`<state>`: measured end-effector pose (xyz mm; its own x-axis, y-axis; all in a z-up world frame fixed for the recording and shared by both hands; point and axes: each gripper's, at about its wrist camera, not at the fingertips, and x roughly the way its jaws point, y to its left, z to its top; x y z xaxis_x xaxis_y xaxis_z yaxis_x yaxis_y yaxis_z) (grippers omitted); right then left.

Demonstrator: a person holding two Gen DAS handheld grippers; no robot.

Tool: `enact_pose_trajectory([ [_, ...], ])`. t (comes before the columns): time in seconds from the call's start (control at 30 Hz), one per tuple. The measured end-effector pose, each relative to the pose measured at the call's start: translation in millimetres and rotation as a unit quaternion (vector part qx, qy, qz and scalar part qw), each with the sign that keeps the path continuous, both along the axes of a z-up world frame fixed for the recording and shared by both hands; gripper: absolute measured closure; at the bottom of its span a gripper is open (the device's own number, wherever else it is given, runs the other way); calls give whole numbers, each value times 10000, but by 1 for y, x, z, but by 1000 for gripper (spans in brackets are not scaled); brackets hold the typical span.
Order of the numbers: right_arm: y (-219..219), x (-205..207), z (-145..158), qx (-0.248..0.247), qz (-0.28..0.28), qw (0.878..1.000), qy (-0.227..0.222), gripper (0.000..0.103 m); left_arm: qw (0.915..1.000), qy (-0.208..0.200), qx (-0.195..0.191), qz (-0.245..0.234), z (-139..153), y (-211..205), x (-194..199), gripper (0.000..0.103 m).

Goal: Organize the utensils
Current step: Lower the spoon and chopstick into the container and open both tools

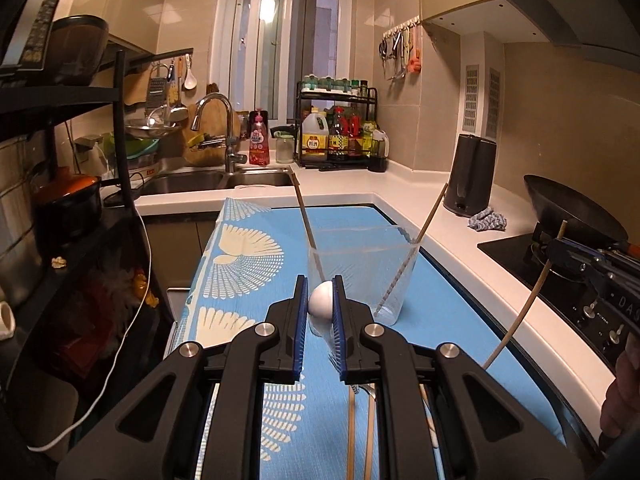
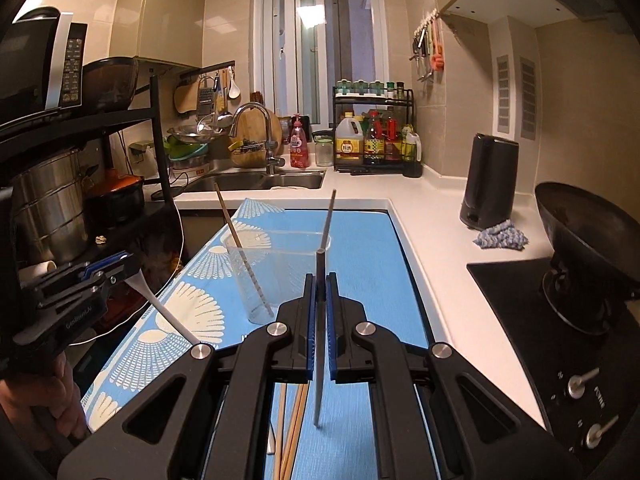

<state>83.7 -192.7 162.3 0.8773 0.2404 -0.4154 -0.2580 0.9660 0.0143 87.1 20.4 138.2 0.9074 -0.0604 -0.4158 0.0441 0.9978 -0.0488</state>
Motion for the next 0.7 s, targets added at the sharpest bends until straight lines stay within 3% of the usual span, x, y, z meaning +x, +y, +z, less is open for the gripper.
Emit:
enact_pose_trajectory([
  [0.27, 19, 24, 38, -47, 207, 9997, -128, 98, 9983, 546, -30, -192, 48, 11, 38, 91],
  [0.7, 56, 93, 134, 96, 364, 9966, -729, 98, 9986, 338, 125, -384, 138, 9, 104, 91],
])
